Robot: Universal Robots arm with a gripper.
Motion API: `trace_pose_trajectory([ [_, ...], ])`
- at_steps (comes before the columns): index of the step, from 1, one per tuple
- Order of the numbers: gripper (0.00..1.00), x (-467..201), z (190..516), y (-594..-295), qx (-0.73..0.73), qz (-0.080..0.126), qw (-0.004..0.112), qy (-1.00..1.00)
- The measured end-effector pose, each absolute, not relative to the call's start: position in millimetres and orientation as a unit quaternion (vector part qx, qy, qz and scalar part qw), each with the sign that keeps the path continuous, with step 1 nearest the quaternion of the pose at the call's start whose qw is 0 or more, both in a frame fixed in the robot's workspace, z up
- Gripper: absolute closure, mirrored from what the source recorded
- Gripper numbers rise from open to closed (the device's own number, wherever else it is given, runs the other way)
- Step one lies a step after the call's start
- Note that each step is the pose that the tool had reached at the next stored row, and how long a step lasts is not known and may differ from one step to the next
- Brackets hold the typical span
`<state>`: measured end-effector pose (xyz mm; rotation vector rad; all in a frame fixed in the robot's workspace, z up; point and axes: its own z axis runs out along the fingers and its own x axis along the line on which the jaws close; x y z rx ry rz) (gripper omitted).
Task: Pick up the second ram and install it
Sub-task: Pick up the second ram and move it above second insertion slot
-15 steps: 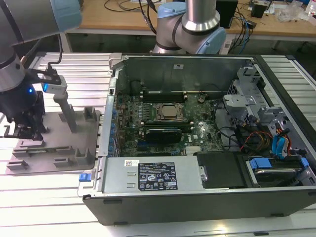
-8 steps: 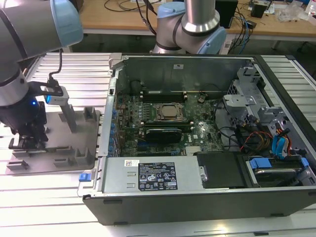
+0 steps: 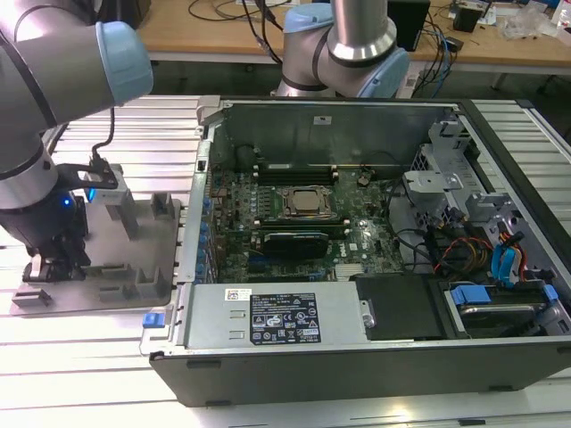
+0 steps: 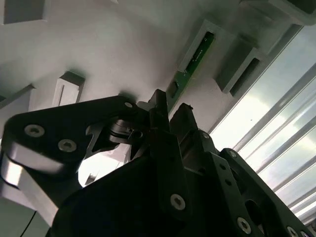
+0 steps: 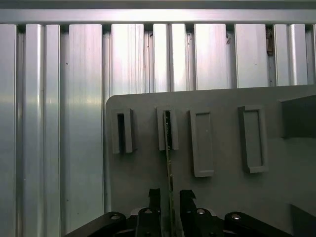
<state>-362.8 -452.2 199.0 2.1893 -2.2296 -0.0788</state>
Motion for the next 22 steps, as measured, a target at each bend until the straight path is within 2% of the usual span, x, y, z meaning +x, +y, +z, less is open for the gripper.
trace_pose_trajectory([
  [5,0.73,-362.8,199.0,-452.2,0.700,-0.025,0.008,-0.713],
  [7,0.87,-362.8,199.0,-452.2,0.700,-0.025,0.008,-0.713],
  [8,0.89,-362.8,199.0,-452.2,0.700,-0.025,0.008,-0.713],
  [22,0.89,-362.8,199.0,-452.2,0.700,-0.026,0.008,-0.713],
])
